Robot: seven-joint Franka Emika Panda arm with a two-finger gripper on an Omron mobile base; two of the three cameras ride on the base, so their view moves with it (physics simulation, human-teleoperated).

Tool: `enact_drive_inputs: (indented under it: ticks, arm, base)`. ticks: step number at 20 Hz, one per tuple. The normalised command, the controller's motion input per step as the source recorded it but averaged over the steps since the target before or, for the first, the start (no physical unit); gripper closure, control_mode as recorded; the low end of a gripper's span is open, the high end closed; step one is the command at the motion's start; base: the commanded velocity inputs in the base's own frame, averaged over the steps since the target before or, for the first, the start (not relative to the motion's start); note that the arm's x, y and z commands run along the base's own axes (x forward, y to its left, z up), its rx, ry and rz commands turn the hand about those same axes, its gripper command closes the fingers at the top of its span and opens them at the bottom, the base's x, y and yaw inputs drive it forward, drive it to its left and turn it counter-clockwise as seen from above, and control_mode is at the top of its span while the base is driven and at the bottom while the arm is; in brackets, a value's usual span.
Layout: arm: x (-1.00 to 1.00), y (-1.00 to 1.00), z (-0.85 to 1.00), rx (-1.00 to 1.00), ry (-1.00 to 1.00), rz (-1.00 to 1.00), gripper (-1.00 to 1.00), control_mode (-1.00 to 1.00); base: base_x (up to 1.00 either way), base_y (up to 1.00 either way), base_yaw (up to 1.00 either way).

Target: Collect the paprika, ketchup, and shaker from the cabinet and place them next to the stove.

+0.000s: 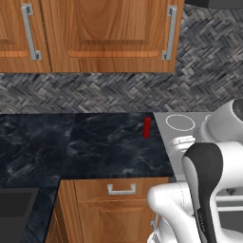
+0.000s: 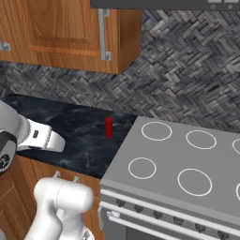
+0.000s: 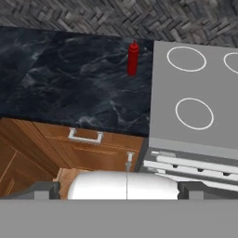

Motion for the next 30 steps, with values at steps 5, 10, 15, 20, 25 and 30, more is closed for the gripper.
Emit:
enact_drive_inputs:
  ticks: [5,10,15,20,25,30]
  arm:
    - [0.0,0.0,0.0,0.0,0.0,0.0,-1.0,-1.0]
    - [-0.03,0.0,-0.08,0.0,0.0,0.01,-1.0,1.0]
    - [0.0,0.0,0.0,0.0,0.0,0.0,-1.0,1.0]
    - [0.0,0.0,0.0,0.0,0.0,0.0,-1.0,1.0]
    - [0.0,0.0,0.0,0.0,0.0,0.0,-1.0,1.0]
    - [0.0,0.0,0.0,0.0,0.0,0.0,-1.0,1.0]
  base:
    - [0.0,0.0,0.0]
    - [-0.05,0.0,0.01]
    - [-0.54,0.06,0.17]
    - [-0.59,0.2,0.25]
    - [-0.6,0.02,0.3]
    - [-0.46,0.25,0.37]
